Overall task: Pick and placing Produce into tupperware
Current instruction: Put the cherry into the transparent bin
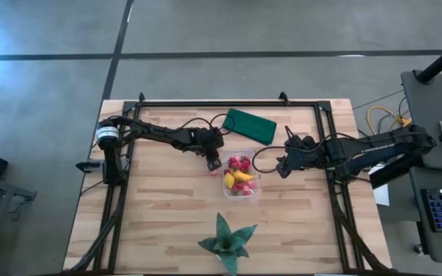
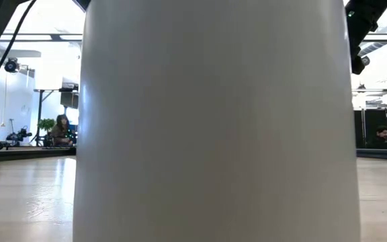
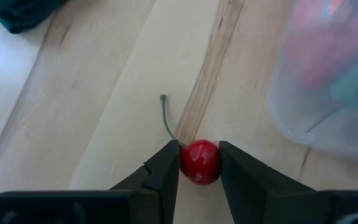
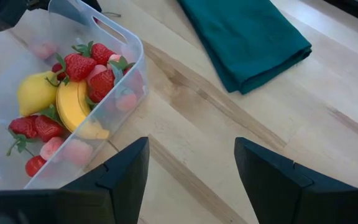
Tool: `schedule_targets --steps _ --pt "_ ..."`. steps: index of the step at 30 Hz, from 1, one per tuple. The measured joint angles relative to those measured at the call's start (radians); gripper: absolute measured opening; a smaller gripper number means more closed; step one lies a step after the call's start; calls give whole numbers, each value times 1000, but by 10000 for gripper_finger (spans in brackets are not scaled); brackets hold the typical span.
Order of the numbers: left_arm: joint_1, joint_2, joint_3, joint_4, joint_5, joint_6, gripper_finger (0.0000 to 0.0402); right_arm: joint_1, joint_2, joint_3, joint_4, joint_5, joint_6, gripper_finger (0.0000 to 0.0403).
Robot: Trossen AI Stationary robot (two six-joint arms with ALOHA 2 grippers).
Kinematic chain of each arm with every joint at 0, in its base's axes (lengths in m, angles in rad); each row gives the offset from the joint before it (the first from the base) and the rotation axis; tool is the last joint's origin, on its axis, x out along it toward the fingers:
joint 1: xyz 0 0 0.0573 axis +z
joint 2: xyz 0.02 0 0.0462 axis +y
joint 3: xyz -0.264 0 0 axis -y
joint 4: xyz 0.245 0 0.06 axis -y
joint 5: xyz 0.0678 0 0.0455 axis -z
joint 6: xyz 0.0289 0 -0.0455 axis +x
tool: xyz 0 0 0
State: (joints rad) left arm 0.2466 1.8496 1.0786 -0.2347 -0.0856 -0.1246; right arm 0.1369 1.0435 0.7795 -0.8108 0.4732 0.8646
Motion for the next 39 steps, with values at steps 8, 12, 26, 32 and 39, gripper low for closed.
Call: schedule_targets --steps 8,12,26,32,39 --pt "0 0 -1 1 0 0 64 0 0 0 0 0 0 228" --pt "0 0 -1 0 1 0 62 0 0 0 -1 0 0 228" --pt "-18 -237 20 -46 160 70 62 0 0 0 -9 -1 -2 228" --pt "-60 -263 19 103 476 79 63 0 0 0 -14 -1 -7 228" --pt "-97 -171 35 164 541 -29 63 0 0 0 -14 -49 -1 228"
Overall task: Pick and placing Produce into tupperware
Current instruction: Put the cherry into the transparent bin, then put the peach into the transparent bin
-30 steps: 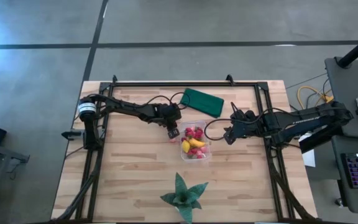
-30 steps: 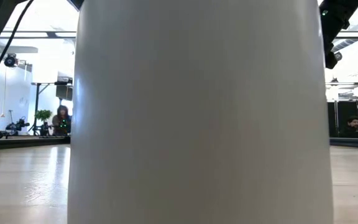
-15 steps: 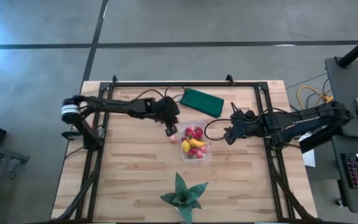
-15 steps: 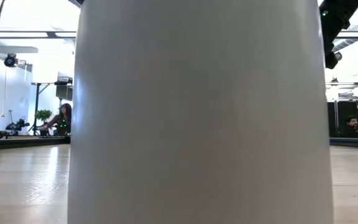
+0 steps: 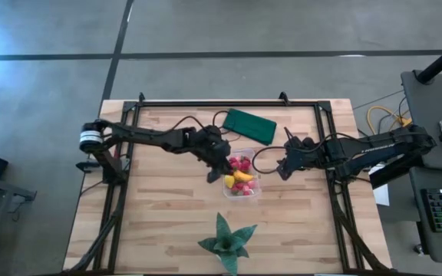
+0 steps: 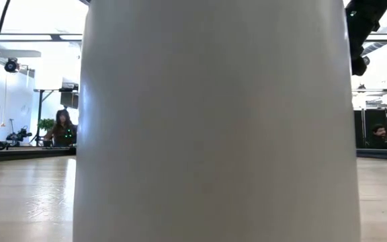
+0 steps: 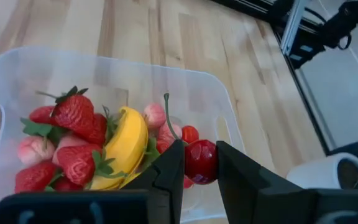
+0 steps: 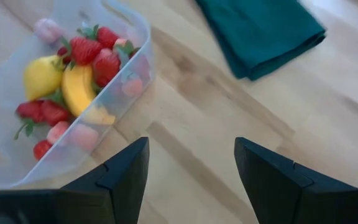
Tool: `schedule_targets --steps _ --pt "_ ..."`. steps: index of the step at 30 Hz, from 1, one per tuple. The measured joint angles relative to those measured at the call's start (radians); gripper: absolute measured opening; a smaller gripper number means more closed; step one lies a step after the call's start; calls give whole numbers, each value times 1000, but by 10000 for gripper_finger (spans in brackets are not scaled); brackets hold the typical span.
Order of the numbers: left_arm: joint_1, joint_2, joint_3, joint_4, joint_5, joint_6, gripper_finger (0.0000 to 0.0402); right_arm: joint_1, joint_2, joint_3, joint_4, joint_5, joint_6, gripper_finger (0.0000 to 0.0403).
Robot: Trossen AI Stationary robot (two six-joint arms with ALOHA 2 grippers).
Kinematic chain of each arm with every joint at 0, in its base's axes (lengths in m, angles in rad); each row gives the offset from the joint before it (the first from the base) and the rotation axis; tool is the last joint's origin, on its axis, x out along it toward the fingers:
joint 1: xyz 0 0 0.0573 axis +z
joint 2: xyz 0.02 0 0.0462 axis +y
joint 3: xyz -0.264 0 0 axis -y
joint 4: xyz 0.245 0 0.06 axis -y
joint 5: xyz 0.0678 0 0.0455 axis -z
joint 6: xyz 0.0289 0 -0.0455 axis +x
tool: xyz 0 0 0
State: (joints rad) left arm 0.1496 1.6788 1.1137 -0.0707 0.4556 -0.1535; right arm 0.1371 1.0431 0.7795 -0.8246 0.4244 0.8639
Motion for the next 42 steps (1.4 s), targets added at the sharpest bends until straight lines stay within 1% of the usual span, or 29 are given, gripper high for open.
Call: schedule_targets --steps 3,6,9,11,15,19,21,23,25,27,30,33,37,40,42 --pt "-5 11 5 7 -4 -25 64 0 0 0 0 -40 0 228" --pt "-9 13 5 7 -50 -34 64 2 0 0 0 -57 4 228" --pt "-9 13 5 11 -74 -86 78 2 0 0 1 -58 10 228" --pt "-9 13 0 10 -99 -113 97 2 0 0 1 -58 11 228" --pt "-11 13 -4 10 -146 -166 156 2 0 0 3 -58 10 228" --pt "-13 9 -3 0 -150 -180 215 2 0 0 4 -58 10 228" --pt "-14 -3 -3 1 -150 -177 235 2 0 0 4 -58 9 228" --pt "-14 -19 -5 -2 -149 -120 248 2 0 0 4 -58 9 228" --pt "-14 -41 -6 -74 -155 -15 252 2 0 0 3 -58 9 228" --pt "-14 -57 -4 -168 -207 85 252 2 0 0 4 -58 8 228" --pt "-15 -81 -11 -304 -307 168 248 2 0 0 2 -58 8 228" --pt "-14 -88 -44 -368 -341 211 246 2 0 0 0 -57 8 228" --pt "-18 -89 -98 -298 -341 271 246 2 0 0 0 -36 10 228" --pt "-19 -85 -127 -284 -341 361 246 0 0 0 -2 -31 8 228" --pt "-19 -76 -143 -239 -341 406 246 0 0 0 -2 -31 8 228"
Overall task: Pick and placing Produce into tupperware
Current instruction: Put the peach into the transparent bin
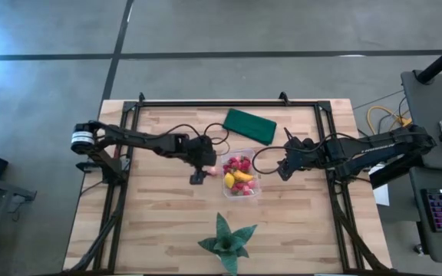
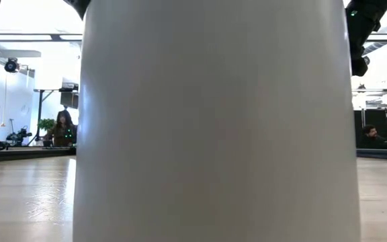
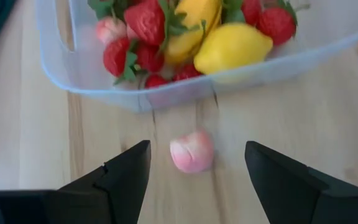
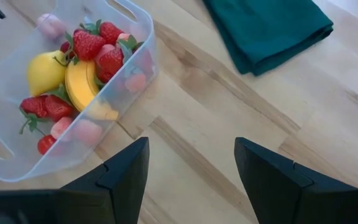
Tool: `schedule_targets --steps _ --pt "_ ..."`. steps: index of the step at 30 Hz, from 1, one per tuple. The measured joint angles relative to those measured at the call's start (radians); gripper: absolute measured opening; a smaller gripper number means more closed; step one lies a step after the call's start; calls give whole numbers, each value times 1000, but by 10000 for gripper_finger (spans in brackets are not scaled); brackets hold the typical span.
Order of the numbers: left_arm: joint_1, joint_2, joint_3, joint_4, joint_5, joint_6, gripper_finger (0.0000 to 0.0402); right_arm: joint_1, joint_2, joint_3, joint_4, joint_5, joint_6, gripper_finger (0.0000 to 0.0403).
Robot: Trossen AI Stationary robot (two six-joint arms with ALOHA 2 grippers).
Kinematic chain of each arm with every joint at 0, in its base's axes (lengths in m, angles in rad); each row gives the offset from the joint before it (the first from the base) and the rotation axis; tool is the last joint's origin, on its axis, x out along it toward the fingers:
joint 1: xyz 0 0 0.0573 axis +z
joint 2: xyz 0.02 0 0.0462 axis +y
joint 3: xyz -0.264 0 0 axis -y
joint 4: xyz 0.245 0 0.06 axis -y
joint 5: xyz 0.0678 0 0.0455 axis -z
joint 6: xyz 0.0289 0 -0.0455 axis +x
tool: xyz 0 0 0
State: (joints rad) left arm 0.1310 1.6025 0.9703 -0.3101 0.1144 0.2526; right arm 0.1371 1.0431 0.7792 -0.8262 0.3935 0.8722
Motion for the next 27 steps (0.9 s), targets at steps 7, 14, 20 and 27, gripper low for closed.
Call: schedule_targets --steps 7,14,20,27 --pt "5 15 -81 163 0 16 246 0 0 0 -6 0 1 228" --pt "5 14 -113 208 1 15 246 0 0 0 -8 0 14 228" --pt "6 49 -114 260 4 -10 246 0 0 -1 -9 1 23 228" --pt "6 94 -109 269 5 -21 246 0 0 -2 -15 1 41 228"
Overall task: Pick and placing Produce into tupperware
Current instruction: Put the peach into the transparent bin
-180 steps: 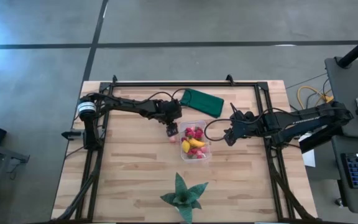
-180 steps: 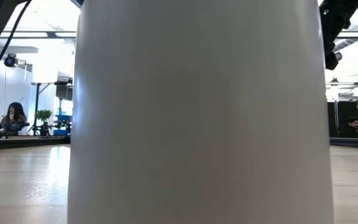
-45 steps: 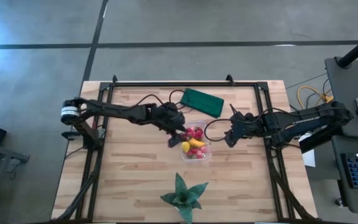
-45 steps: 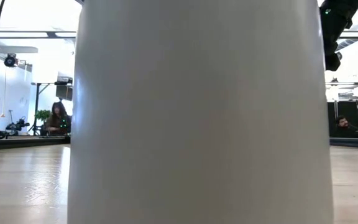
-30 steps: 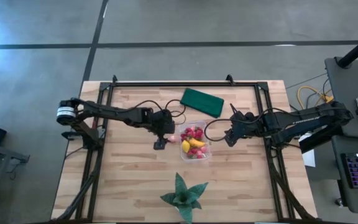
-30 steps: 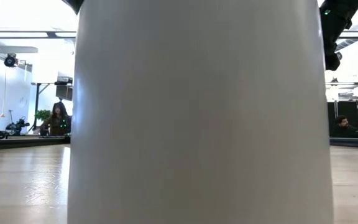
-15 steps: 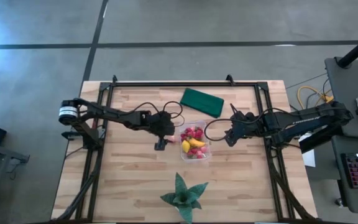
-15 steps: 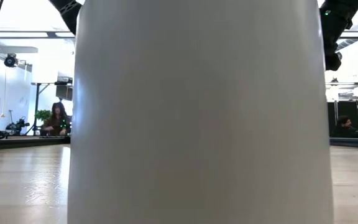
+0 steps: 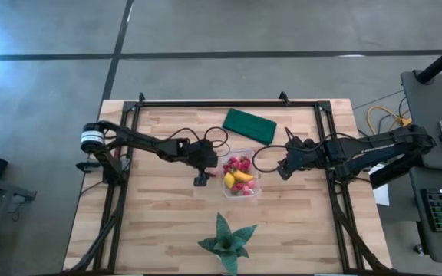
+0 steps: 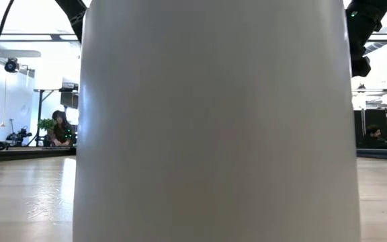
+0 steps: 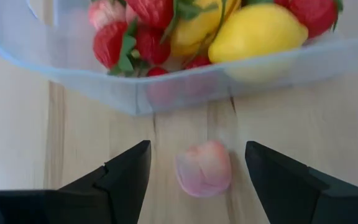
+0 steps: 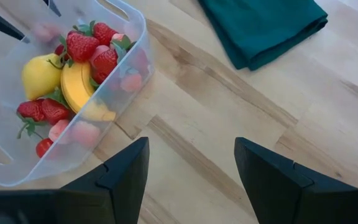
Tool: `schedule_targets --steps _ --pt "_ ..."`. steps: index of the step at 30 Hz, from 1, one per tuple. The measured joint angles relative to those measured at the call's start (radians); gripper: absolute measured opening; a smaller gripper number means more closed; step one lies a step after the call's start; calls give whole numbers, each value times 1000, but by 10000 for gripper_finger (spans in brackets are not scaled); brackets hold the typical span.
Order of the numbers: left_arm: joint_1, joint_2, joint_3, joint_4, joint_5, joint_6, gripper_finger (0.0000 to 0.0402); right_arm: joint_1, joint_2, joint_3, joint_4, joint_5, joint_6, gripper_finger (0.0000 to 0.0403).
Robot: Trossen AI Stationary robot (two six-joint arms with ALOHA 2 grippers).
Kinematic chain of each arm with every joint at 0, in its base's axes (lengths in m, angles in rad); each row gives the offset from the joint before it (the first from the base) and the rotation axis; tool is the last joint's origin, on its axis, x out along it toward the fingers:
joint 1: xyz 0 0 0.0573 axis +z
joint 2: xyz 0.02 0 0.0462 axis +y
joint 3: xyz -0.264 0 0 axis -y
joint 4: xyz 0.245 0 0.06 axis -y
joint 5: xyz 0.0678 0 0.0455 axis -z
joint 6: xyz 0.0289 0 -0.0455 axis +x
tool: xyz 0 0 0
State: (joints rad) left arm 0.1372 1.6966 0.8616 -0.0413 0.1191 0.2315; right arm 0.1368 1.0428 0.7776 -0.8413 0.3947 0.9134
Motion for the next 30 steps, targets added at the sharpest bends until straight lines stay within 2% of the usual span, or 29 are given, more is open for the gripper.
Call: schedule_targets --steps 22,25,30 --pt "0 36 -1 0 0 -52 243 0 0 0 -16 0 3 228" --pt "0 36 -1 0 0 -59 222 0 0 0 -18 0 3 228" --pt "0 36 -1 2 0 -69 165 0 1 0 -19 0 3 228"
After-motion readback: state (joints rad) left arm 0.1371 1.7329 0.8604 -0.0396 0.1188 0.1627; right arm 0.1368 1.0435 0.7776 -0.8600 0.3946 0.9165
